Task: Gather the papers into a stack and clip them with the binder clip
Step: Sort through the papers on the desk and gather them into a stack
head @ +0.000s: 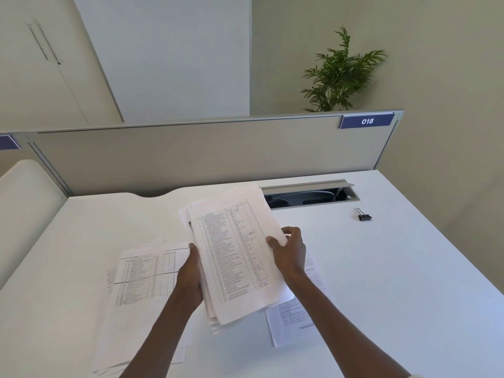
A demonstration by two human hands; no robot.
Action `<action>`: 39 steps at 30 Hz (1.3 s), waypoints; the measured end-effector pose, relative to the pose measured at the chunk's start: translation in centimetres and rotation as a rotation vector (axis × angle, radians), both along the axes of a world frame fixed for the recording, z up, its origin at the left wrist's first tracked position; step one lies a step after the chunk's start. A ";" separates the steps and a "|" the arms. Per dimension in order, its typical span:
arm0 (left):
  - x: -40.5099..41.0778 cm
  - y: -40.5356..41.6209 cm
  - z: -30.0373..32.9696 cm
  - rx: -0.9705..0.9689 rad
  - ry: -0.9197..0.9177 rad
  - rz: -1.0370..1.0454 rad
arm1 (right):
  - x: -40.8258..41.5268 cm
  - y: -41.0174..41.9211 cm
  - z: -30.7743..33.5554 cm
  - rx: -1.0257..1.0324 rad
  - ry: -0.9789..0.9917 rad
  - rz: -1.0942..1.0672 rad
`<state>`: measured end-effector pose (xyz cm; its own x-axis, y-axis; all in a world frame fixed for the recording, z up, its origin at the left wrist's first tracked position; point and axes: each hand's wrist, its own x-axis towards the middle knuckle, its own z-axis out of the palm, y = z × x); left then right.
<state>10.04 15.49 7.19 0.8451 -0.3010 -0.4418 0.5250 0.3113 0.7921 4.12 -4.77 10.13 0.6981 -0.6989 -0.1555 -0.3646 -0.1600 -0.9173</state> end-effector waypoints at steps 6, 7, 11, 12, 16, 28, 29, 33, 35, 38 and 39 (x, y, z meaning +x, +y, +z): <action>0.6 0.1 -1.5 0.106 -0.148 -0.002 | 0.1 0.1 -0.8 -0.070 -0.001 0.035; 0.6 0.2 -1.6 0.113 -0.163 -0.007 | 0.2 0.0 -1.0 -0.065 0.001 0.041; 0.4 0.5 -1.2 0.140 -0.195 -0.016 | 0.2 -0.9 -2.0 -0.041 0.027 0.031; 0.3 0.5 -1.0 0.133 -0.199 -0.014 | 0.2 -1.2 -2.2 -0.039 0.039 0.023; 0.4 1.1 -0.9 0.158 -0.214 -0.001 | -0.9 -2.9 -3.8 -0.101 0.194 -0.030; 0.2 2.3 -1.5 0.202 -0.220 0.046 | -4.9 -5.3 -9.1 -0.403 0.812 0.010; 0.3 2.4 -1.6 0.201 -0.221 0.042 | -4.9 -5.4 -9.2 -0.426 0.821 0.017; 0.2 2.5 -1.6 0.185 -0.237 0.031 | -4.7 -5.9 -9.4 -0.498 0.851 0.052; 0.1 2.5 -1.6 0.182 -0.236 0.031 | -4.6 -6.0 -9.4 -0.502 0.856 0.055; 0.2 2.6 -1.8 0.195 -0.226 0.022 | -4.4 -6.2 -9.6 -0.451 0.846 0.047; 0.2 2.7 -1.9 0.198 -0.220 0.020 | -4.4 -6.2 -9.5 -0.415 0.836 0.035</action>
<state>10.23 18.18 5.26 0.9321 -0.2095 -0.2956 0.3290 0.1479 0.9327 -0.31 -11.00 0.58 0.4939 -0.7917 -0.3595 -0.8693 -0.4398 -0.2257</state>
